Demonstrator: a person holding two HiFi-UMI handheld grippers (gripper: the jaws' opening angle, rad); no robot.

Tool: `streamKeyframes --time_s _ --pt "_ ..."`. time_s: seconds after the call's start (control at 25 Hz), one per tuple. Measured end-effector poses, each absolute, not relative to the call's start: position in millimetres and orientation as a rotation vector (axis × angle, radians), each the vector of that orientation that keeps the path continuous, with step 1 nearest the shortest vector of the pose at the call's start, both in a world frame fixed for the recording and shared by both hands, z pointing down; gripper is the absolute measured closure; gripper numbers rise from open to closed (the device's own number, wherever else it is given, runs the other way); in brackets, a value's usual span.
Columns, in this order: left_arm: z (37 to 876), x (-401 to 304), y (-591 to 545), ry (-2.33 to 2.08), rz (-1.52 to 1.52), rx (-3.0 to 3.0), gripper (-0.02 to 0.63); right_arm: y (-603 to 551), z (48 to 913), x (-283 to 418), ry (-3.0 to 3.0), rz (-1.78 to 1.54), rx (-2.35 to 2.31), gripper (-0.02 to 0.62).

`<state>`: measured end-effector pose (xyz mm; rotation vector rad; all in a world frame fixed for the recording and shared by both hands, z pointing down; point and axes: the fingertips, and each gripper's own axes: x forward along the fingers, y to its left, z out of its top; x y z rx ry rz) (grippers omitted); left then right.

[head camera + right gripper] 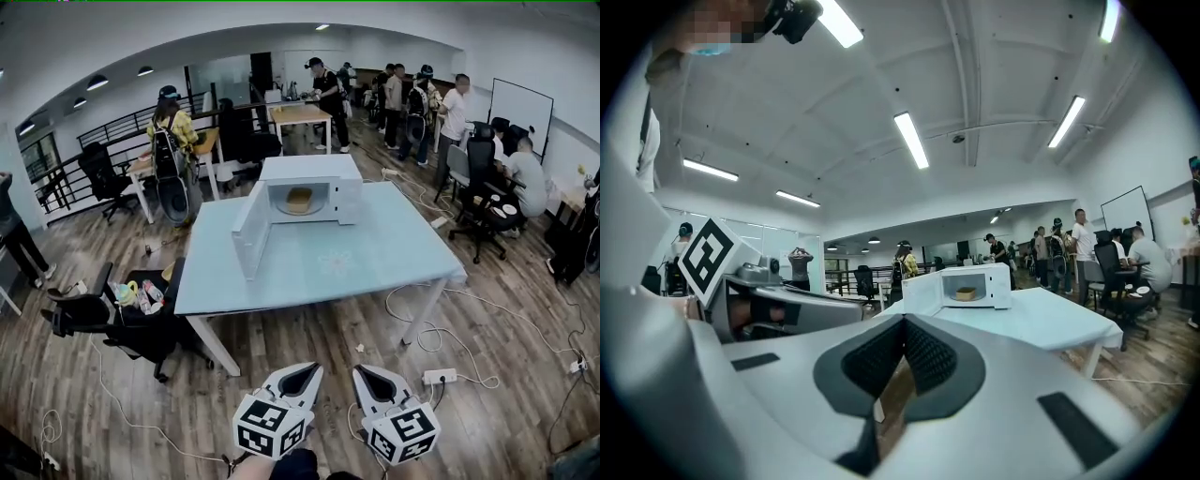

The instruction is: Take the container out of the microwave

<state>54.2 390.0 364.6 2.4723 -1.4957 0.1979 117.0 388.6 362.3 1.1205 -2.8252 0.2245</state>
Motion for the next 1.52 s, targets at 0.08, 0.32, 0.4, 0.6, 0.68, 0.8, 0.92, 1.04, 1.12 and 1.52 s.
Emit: streamKeyframes --time_s 0.08,0.32,0.4,0.6,0.68,0.8,0.92,1.04,1.12,1.52 --pt "368.1 55.1 384.3 -1.488 0.207 2.471 0.594 383.2 366.7 115.0 -2.827 0.238 1.116 0.597" --pt "392.0 46.2 354.4 -1.463 0.251 2.431 0.594 356.0 378.8 103.2 -2.823 0.283 1.083 0.597" --pt "392.8 44.3 334.5 -1.440 0.250 2.447 0.594 337.2 378.7 103.4 -2.806 0.270 1.119 0.597" --pt "386.5 35.1 273.6 -1.396 0.226 2.483 0.594 284.7 377.7 99.8 -2.781 0.285 1.190 0.597" --pt "384.8 29.8 249.3 -1.379 0.214 2.497 0.594 263.4 376.1 91.2 -2.770 0.262 1.184 0.597" --pt "382.8 17.3 219.2 -1.358 0.216 2.518 0.594 235.1 369.8 73.3 -2.772 0.224 1.181 0.597" --pt "382.6 -1.6 190.8 -1.350 0.201 2.517 0.594 202.7 369.2 57.0 -2.763 0.212 1.191 0.597" --pt "383.0 -28.2 163.7 -1.358 0.182 2.506 0.594 171.7 373.1 33.7 -2.747 0.221 1.192 0.597" --pt "381.3 -44.1 146.6 -1.368 0.160 2.501 0.594 154.4 373.3 18.3 -2.747 0.214 1.184 0.597" --pt "407.3 -76.6 87.2 -1.306 0.177 2.441 0.594 97.1 388.4 -20.3 -2.711 0.224 1.136 0.597"
